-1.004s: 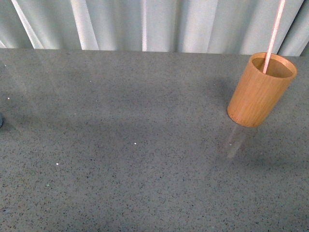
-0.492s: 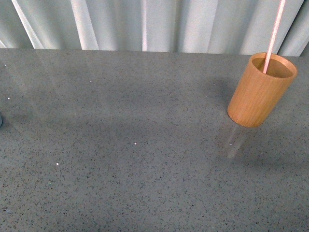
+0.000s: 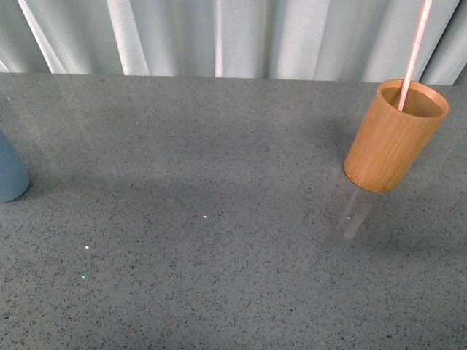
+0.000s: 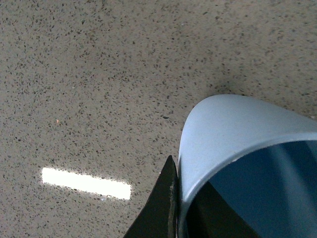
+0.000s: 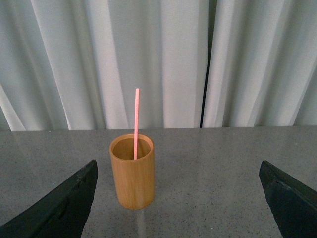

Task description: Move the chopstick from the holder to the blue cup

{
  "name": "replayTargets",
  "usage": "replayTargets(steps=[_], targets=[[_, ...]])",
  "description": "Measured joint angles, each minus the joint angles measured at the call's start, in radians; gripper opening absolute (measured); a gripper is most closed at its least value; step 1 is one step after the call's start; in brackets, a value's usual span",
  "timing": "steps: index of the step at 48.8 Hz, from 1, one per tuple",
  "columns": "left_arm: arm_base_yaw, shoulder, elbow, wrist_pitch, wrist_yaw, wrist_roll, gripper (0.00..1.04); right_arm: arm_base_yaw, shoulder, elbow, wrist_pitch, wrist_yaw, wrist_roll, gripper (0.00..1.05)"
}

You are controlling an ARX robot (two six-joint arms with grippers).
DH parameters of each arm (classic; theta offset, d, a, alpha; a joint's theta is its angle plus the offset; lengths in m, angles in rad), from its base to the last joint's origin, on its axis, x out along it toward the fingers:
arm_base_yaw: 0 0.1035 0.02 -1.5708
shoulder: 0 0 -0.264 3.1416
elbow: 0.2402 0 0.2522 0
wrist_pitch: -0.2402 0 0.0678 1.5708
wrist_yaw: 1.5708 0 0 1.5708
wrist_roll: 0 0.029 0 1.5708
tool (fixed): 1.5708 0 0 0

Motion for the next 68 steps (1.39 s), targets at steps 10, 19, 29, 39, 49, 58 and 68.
replayTargets(steps=[10, 19, 29, 39, 49, 58, 68], targets=[[-0.163, -0.179, -0.009, -0.136, 0.072, -0.013, 0.03, 0.0, 0.0, 0.0, 0.0, 0.0, 0.0, 0.95], [-0.425, -0.262, 0.007, -0.221, 0.114, -0.076, 0.03, 0.0, 0.0, 0.0, 0.0, 0.0, 0.0, 0.95], [-0.64, -0.131, 0.052, -0.188, 0.077, -0.135, 0.03, 0.0, 0.0, 0.0, 0.0, 0.0, 0.0, 0.95], [-0.697, 0.008, 0.097, -0.14, 0.033, -0.158, 0.03, 0.0, 0.0, 0.0, 0.0, 0.0, 0.0, 0.95], [-0.7, 0.063, 0.133, -0.124, 0.001, -0.156, 0.03, 0.0, 0.0, 0.0, 0.0, 0.0, 0.0, 0.95], [-0.688, 0.085, 0.151, -0.118, -0.022, -0.135, 0.03, 0.0, 0.0, 0.0, 0.0, 0.0, 0.0, 0.95], [-0.655, 0.096, 0.16, -0.115, -0.042, -0.099, 0.03, 0.0, 0.0, 0.0, 0.0, 0.0, 0.0, 0.95]])
